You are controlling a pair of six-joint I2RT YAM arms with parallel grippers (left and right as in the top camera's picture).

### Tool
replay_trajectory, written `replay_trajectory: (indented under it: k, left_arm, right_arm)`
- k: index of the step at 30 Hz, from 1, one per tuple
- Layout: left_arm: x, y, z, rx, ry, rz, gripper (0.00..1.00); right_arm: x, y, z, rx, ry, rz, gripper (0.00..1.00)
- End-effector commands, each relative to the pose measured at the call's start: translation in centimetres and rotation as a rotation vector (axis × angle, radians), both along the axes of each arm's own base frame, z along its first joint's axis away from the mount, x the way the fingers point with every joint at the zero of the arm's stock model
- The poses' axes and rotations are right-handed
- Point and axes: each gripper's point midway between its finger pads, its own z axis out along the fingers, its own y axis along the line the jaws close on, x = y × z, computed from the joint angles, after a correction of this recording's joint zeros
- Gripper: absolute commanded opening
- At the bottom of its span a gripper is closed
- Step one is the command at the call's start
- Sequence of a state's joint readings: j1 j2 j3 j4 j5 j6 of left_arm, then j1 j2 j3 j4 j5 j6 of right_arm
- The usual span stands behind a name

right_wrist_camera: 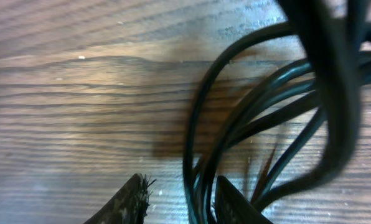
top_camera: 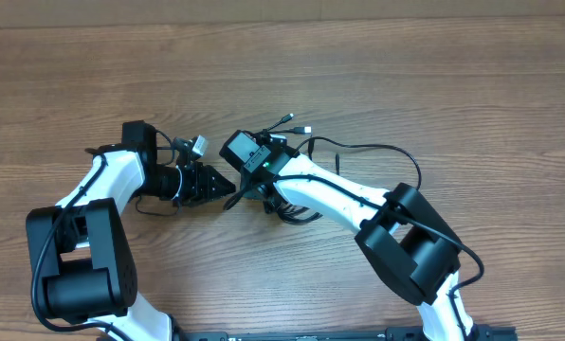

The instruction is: Untangle cables

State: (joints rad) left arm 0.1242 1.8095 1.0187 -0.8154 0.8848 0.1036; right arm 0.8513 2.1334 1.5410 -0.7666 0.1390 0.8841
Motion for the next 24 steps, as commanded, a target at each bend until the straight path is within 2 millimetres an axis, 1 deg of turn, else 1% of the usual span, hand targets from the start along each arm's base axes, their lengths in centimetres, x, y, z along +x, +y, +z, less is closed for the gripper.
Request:
replay_trajectory:
  k: [1,2,4,5,6,7,8,10,12,13,15,18,21,23,24]
  left_arm:
    - [0.4,0.1,-0.1,0.005,0.004,0.003,0.38]
    - [0.4,0.1,-0.1,0.005,0.004,0.003,0.38]
    - [0.4,0.1,-0.1,0.005,0.004,0.003,0.38]
    - [0.4,0.1,-0.1,0.005,0.003,0.003,0.38]
    - [0.4,0.1,-0.1,0.005,0.003,0.003,0.37]
    - [0.4,0.1,-0.1,0.005,0.004,0.003,0.37]
    - [0.4,0.1,-0.1,0.005,0.004,0.003,0.37]
    - [0.4,0.1,-0.1,0.005,0.005,0.003,0.37]
    - [0.4,0.1,-0.1,0.005,0.005,0.003,0.38]
    - [0.3,0.1,-0.1,0.004,0.008,0.003,0.39]
    - [0.2,0.0,-0.1,0.003,0.015,0.003,0.41]
    - [0.2,0.1,-0.1,0.003,0.016,0.004,0.43]
    - [0.2,0.1,-0.1,0.003,0.016,0.004,0.44]
    - [0.1,0.1,-0.1,0.002,0.025,0.009,0.45]
    - [0.1,0.0,-0.1,0.001,0.033,0.014,0.45]
  right_arm:
    - [0.2,-0.1,-1.3,-0.013,0.011,-0.033,0.33]
    - [0.1,-0.1,-1.3,-0.009,0.016,-0.031,0.33]
    - [-1.1,0.9,-1.5,0.042,0.083,-0.008,0.31]
    - [-1.8,1.3,-1.6,0.057,0.111,0.006,0.25]
    - [-2.2,1.4,-1.7,0.051,0.112,0.014,0.13]
    - [-2.1,1.5,-1.7,0.055,0.110,0.014,0.07]
    - [-2.0,1.6,-1.6,0.059,0.106,0.015,0.04]
    - [-1.0,1.3,-1.5,0.086,0.107,-0.003,0.04]
    - [-0.6,2.6,-0.7,0.233,0.182,0.097,0.04]
    - [-0.6,3.5,0.0,0.333,0.223,0.162,0.04]
    - [-0.2,4.9,2.9,0.594,0.306,0.266,0.04]
    - [1.0,4.6,6.5,0.843,0.357,0.342,0.04]
    - [0.7,4.2,9.3,1.012,0.376,0.463,0.04]
    - [0.7,4.2,10.6,1.083,0.372,0.513,0.04]
    - [0.7,4.2,10.9,1.097,0.366,0.524,0.04]
